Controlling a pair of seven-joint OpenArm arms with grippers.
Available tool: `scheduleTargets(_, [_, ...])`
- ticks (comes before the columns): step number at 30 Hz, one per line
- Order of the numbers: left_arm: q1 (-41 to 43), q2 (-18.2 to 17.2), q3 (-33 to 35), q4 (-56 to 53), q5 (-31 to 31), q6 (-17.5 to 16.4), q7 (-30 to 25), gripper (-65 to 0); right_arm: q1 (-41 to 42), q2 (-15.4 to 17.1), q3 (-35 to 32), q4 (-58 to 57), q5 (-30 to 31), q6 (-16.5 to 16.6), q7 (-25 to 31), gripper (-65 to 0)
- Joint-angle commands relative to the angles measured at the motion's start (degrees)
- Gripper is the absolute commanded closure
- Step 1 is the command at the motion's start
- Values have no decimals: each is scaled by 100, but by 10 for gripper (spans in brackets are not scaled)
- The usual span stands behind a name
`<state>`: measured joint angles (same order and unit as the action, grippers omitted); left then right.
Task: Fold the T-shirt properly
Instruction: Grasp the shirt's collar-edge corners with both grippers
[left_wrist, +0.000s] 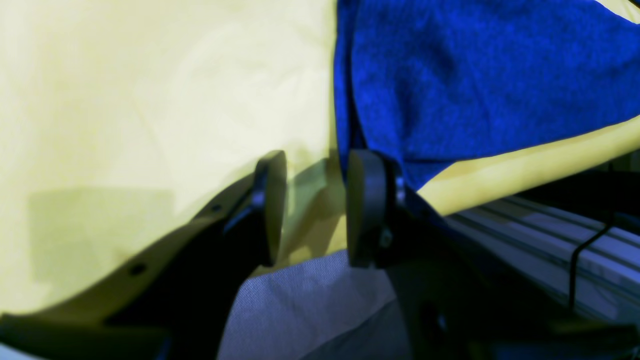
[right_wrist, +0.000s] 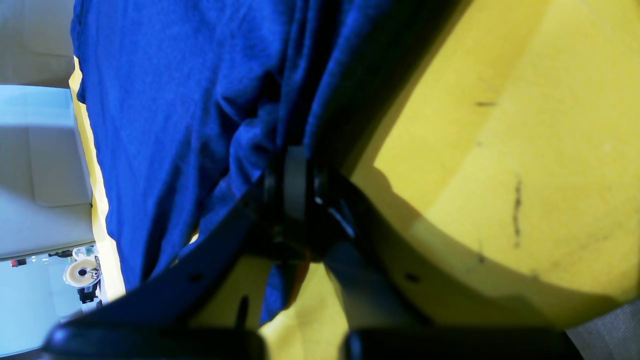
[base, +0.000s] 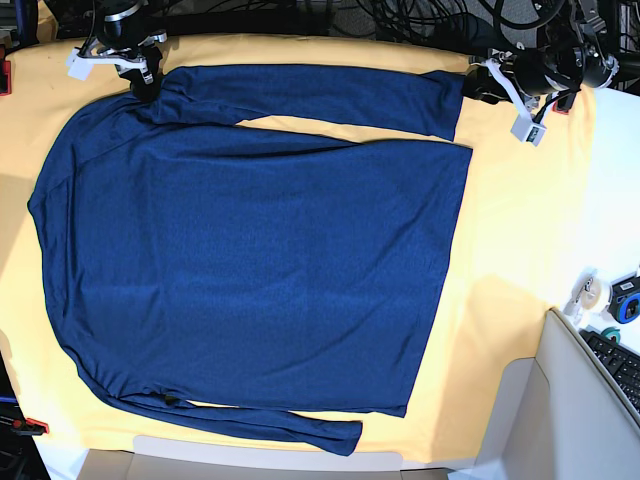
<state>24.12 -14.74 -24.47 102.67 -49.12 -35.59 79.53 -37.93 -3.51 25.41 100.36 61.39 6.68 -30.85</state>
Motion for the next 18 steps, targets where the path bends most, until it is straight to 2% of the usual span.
scheduleTargets(1, [1, -51, -63, 84, -77, -5, 47, -240, -70, -5, -22, -36, -226, -197, -330, 0])
scheduleTargets(3, [-8, -51, -81, 93, -191, -5, 43, -272, -70, -5, -31, -36, -226, -197, -330, 0])
scheduleTargets(7, [-51, -69, -169, 76, -754, -5, 47, -274, -70, -5, -31, -53, -226, -197, -330, 0])
scheduleTargets(11, [-60, -33, -784, 23, -1554, 3, 47, -274, -70, -5, -31, -176, -226, -197, -330, 0])
scheduleTargets(15, [-166, -60, -1065, -320, -2028, 12, 47, -274, -70, -23, -49, -317, -226, -189, -330, 0])
scheduleTargets(16, [-166, -60, -1074, -469, -2063, 65, 47, -274, -70, -23, -49, -343, -226, -180, -330, 0])
scheduleTargets(18, [-139, -60, -1065, -777, -2099, 399, 47, -274, -70, -5, -49, -361, -226, -171, -330, 0])
